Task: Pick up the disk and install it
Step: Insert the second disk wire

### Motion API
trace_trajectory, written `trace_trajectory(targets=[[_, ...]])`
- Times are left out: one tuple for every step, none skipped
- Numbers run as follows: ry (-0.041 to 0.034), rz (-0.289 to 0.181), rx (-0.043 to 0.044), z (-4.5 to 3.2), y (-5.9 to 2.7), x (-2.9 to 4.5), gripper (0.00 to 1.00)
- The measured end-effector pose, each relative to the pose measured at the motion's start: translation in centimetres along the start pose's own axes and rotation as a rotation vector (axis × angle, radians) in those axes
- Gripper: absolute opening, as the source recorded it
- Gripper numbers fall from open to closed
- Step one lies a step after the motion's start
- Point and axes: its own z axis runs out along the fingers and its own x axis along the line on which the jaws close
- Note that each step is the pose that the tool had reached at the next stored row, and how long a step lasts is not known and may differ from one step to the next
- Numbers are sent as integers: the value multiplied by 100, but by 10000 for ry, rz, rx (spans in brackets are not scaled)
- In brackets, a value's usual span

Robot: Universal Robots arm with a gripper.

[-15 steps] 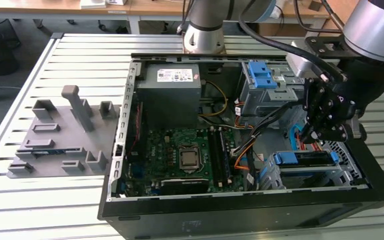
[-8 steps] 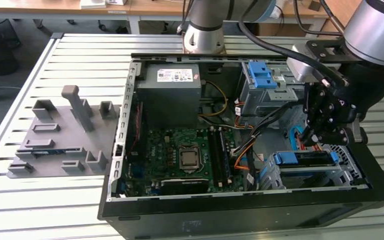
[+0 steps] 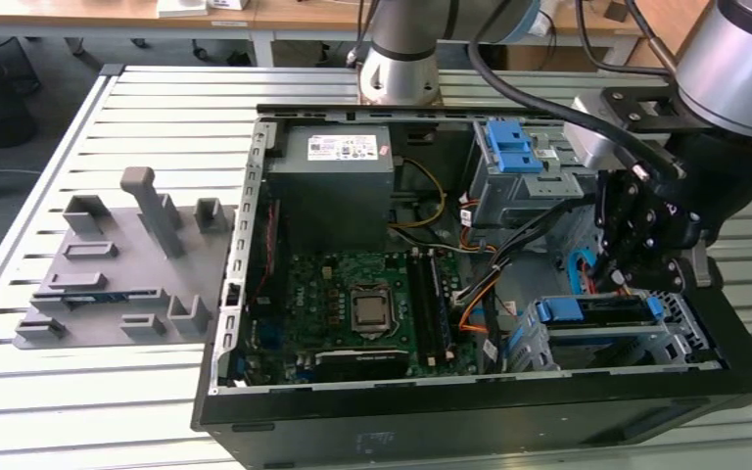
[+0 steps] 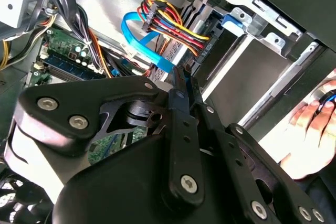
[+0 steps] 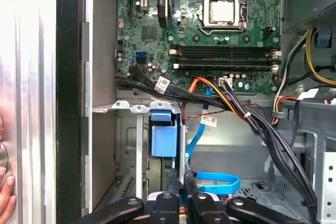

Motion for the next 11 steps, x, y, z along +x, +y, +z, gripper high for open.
trace_trajectory(targets=[[-5,0,1,7,0,4,16],[-11,0,1,12,0,6,16],[-15,1,1,15,0,7,16],[-15,0,1,16,0,7,16],[-19,0,1,16,0,7,16],[-27,0,1,17,0,7,16],[-31,1,1,18,0,7,16],[-33,1,1,18,0,7,16],[-34,1,1,18,0,7,16],[-33,0,1,18,0,7,16],[-34,0,1,19,0,8,16]])
